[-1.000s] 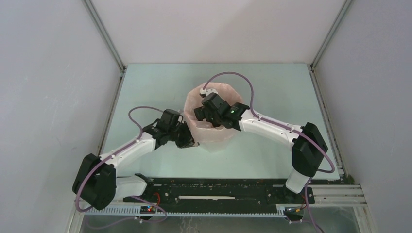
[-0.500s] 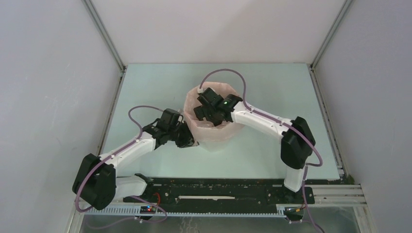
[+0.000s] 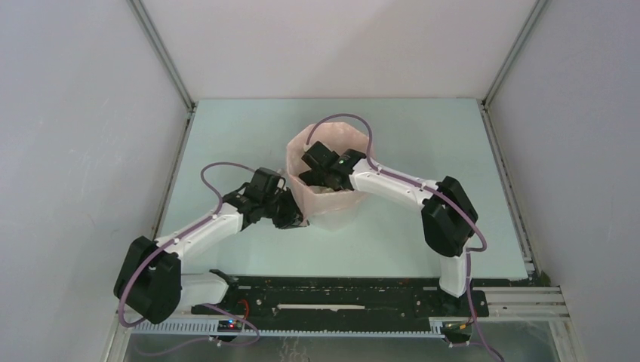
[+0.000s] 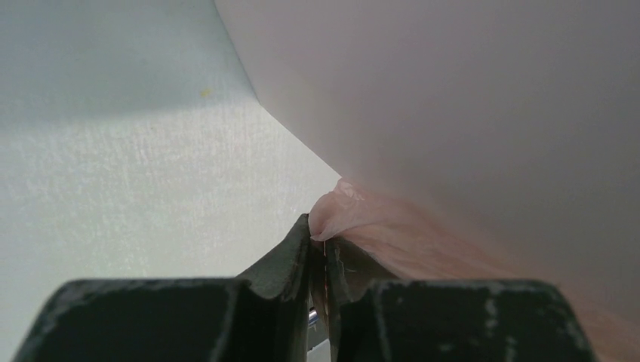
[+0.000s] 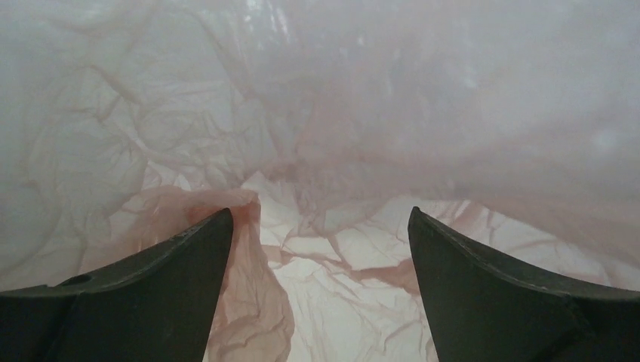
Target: Put the trash bags into the trash bin
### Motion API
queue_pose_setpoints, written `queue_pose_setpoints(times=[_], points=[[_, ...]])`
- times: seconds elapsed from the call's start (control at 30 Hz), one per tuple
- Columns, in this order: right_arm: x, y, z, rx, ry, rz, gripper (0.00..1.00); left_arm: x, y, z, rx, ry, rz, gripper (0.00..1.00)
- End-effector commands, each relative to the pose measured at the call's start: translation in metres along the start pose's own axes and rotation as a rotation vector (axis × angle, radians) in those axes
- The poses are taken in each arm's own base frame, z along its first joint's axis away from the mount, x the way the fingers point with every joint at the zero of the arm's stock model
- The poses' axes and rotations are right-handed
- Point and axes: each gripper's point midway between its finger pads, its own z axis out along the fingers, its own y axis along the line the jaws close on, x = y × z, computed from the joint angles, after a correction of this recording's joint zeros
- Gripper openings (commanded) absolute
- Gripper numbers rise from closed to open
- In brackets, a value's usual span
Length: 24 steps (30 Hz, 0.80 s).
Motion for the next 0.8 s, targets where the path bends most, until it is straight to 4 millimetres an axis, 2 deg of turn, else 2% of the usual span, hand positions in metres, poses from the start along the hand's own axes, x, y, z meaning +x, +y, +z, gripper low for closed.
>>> queue_pose_setpoints(times=[0.0, 0.17, 0.3, 0.37, 0.43, 0.6, 0.77], points=[[-0.036, -0.003, -0.061, -0.027, -0.139, 0.032, 0.95, -0.014, -0.015, -0.004, 0.02, -0.035, 0.049, 0.16], [-0.054, -0.009, -0.098, -0.022, -0.203, 0.062, 0.94, -0.013, -0.011, -0.005, 0.005, -0.04, 0.058, 0.23], [-0.067, -0.009, -0.119, -0.036, -0.245, 0.087, 0.93, -0.009, -0.005, -0.007, -0.005, -0.045, 0.061, 0.27], [-0.073, -0.01, -0.127, -0.04, -0.262, 0.098, 0.93, -0.007, -0.002, -0.009, -0.01, -0.047, 0.063, 0.34], [-0.079, -0.009, -0.135, -0.051, -0.282, 0.105, 0.92, -0.007, 0.0, -0.013, -0.017, -0.058, 0.069, 0.37], [-0.091, -0.008, -0.153, -0.082, -0.319, 0.111, 0.84, -0.006, 0.003, -0.026, -0.029, -0.089, 0.087, 0.44], [-0.106, -0.009, -0.197, -0.133, -0.403, 0.124, 0.82, -0.002, 0.005, -0.052, -0.031, -0.142, 0.117, 0.55]])
